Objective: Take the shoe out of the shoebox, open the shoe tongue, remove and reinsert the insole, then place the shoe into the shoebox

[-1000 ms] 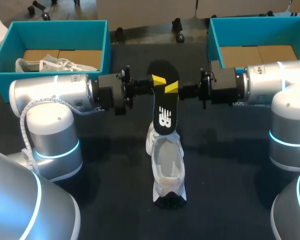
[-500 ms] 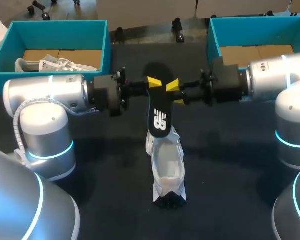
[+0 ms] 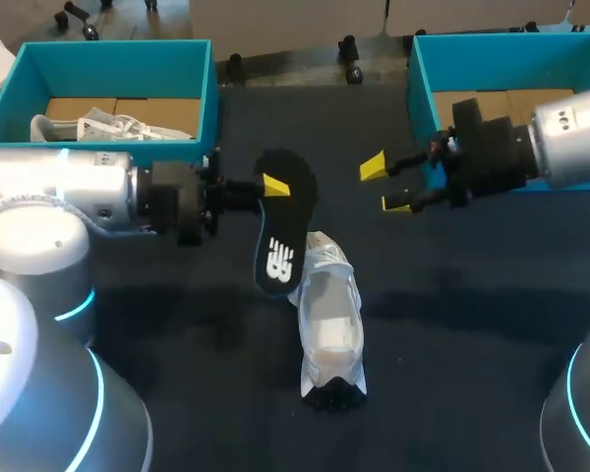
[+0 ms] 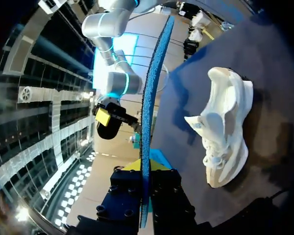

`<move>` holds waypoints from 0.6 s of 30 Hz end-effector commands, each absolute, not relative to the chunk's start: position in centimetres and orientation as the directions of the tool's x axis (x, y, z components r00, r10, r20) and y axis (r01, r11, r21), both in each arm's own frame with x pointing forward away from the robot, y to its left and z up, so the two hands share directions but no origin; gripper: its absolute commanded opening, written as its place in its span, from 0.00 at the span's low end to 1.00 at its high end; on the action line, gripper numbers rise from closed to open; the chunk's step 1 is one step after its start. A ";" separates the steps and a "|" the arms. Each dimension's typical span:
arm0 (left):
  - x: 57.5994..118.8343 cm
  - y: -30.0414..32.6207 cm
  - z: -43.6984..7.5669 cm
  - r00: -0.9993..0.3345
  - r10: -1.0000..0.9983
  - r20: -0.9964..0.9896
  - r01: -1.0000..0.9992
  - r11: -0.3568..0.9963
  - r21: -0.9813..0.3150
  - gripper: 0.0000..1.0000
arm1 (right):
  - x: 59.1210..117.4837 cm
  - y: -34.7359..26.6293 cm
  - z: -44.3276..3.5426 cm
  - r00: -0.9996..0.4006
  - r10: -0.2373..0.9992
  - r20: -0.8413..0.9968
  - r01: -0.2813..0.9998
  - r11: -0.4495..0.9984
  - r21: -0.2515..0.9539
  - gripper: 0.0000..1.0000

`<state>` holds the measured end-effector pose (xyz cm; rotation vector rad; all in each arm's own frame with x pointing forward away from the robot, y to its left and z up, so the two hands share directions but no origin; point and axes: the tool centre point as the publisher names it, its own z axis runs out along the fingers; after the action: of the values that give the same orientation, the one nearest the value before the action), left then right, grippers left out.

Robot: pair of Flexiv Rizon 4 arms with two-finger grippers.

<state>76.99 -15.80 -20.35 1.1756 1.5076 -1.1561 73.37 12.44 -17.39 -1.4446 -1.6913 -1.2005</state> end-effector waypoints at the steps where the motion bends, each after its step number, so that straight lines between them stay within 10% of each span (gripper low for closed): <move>1: 76.2 -14.1 -19.0 -0.164 0.221 -0.961 0.983 0.123 -0.139 0.00 | 72.9 11.8 -17.1 -0.223 0.425 0.877 0.969 -0.006 0.249 1.00; 8: 74.9 -14.6 -19.1 -0.172 0.239 -0.956 0.983 0.106 -0.150 0.00 | 73.0 11.8 -16.6 -0.247 0.492 0.835 0.965 0.052 0.255 1.00; 18: 70.8 -13.5 -18.1 -0.239 0.321 -0.916 0.971 0.091 -0.222 0.00 | 70.8 9.3 -16.8 -0.693 0.449 0.564 0.720 0.468 0.512 1.00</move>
<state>72.31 -14.89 -19.20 1.2802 1.6305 -1.1854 71.21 10.78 -17.33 -1.2751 -2.0575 -1.1386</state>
